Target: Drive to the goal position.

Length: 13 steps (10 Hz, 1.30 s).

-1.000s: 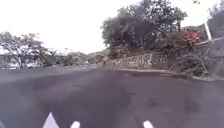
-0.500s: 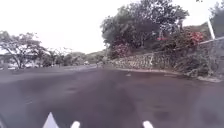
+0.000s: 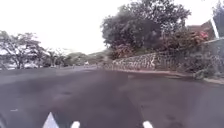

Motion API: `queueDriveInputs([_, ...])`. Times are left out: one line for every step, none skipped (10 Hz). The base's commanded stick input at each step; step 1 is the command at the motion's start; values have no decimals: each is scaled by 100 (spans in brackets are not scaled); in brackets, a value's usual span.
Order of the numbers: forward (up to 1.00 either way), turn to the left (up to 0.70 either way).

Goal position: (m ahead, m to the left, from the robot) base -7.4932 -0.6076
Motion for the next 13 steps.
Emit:
queueDriveInputs([70, 0])
queueDriveInputs([70, 0])
queueDriveInputs([70, 0])
queueDriveInputs([70, 0])
queueDriveInputs([70, 0])
queueDriveInputs([70, 0])
queueDriveInputs([70, 0])
queueDriveInputs([70, 0])
queueDriveInputs([70, 0])
queueDriveInputs([70, 0])
queueDriveInputs([70, 0])
queueDriveInputs([70, 0])
queueDriveInputs([70, 0])
